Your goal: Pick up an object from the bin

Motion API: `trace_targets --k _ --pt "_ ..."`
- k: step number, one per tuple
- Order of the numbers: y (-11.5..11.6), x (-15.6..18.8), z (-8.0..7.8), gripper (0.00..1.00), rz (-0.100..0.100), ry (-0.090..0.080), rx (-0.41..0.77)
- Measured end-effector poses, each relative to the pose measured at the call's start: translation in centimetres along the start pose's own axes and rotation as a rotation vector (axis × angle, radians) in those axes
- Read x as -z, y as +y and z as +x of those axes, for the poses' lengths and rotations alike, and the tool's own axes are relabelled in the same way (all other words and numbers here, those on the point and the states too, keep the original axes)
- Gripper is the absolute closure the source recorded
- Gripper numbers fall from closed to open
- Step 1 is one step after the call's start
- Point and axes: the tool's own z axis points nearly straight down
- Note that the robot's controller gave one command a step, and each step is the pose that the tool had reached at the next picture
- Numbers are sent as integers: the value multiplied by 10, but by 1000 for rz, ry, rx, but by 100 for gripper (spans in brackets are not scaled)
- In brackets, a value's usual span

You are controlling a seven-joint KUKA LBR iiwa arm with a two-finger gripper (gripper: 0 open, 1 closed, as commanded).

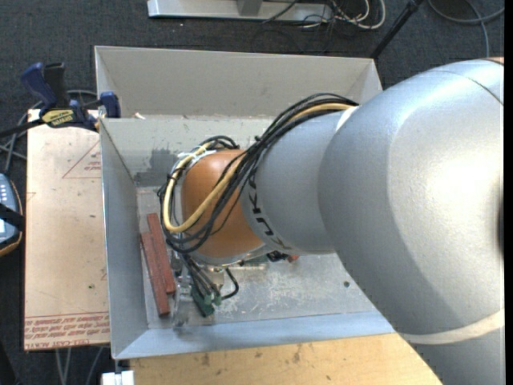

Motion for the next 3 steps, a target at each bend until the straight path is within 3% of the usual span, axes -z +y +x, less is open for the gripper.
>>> trace_targets --k 1,2,3 --pt "-1 1 -1 100 -1 -2 -3" --pt "-1 1 -1 100 -1 -2 -3" --pt "9 51 -5 100 3 3 -17"
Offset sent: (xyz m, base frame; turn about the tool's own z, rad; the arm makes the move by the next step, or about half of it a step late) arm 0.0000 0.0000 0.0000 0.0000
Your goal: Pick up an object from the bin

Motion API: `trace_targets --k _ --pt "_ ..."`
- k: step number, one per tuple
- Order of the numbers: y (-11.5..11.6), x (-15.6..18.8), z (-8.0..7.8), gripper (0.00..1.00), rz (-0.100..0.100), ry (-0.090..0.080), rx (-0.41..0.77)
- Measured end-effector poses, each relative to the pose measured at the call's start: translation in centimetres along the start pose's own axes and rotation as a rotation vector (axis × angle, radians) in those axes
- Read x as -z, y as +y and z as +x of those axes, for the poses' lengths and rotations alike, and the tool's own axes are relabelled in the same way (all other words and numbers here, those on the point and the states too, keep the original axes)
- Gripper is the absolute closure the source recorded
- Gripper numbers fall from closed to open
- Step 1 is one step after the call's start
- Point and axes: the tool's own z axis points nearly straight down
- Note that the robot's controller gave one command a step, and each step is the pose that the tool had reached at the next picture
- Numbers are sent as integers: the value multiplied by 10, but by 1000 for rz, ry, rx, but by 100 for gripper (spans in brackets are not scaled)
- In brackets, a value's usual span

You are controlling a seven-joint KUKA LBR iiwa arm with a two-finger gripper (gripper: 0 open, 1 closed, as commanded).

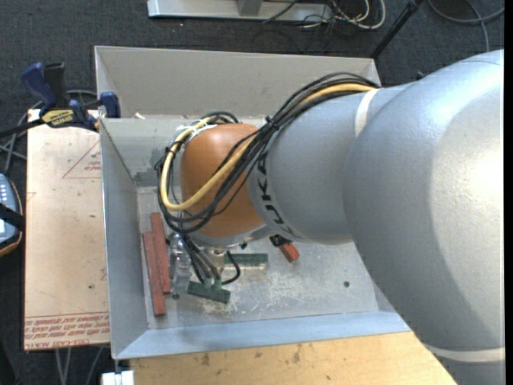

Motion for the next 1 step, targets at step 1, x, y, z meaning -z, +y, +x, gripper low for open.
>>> trace_targets --k 1 --pt "-11 29 9 100 -4 -7 -18"
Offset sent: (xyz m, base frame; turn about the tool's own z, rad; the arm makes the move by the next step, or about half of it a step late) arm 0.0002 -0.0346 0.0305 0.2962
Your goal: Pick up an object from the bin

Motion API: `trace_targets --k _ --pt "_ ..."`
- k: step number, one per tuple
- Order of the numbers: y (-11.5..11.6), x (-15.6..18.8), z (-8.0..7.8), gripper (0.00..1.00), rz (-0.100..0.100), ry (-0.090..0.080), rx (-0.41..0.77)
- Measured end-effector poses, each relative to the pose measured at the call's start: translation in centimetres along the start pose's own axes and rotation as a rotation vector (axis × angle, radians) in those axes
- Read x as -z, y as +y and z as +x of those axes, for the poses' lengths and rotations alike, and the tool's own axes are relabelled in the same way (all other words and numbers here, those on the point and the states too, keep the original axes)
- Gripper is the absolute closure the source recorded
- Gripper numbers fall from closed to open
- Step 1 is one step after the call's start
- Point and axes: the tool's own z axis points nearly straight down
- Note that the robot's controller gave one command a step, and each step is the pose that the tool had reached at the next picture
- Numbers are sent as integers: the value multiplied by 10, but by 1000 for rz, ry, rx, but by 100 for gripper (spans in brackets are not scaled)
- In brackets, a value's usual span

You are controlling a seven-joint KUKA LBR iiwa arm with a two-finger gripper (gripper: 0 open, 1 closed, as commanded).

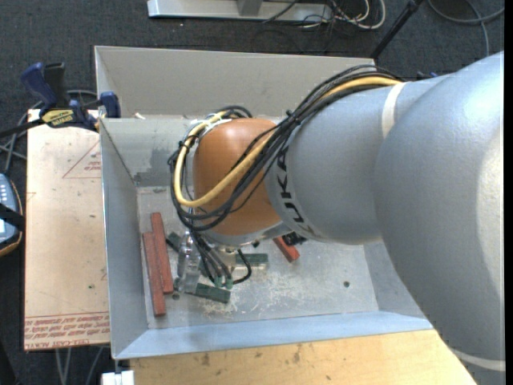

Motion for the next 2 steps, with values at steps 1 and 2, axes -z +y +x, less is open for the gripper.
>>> trace_targets --k 1,2 --pt "-24 1 -13 0 2 1 -276" --pt "-23 1 -13 0 1 2 -275"
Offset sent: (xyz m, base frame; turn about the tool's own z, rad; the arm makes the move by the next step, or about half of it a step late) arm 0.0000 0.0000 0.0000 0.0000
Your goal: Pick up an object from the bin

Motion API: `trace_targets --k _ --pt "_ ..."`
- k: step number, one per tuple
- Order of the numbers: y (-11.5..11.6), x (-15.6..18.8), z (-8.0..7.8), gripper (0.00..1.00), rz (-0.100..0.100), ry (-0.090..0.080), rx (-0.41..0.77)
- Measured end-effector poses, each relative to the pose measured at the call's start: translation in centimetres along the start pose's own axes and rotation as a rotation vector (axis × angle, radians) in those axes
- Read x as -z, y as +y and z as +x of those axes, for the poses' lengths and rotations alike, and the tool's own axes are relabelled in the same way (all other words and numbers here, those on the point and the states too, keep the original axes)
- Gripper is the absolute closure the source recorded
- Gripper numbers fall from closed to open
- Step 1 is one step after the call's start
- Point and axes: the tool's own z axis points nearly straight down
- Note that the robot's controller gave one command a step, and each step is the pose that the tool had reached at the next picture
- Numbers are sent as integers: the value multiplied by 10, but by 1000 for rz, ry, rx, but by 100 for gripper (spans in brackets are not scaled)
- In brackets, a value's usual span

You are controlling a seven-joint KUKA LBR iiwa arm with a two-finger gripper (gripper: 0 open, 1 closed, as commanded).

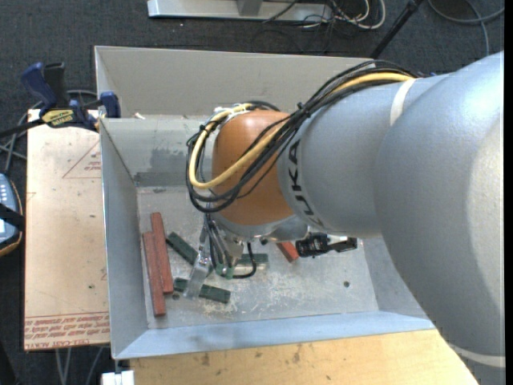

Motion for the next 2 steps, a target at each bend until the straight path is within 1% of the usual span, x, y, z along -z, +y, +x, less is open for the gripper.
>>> trace_targets --k 1,2 --pt "-5 -21 -10 0 -6 -4 -79" --pt "-4 -62 -18 0 0 0 -149"
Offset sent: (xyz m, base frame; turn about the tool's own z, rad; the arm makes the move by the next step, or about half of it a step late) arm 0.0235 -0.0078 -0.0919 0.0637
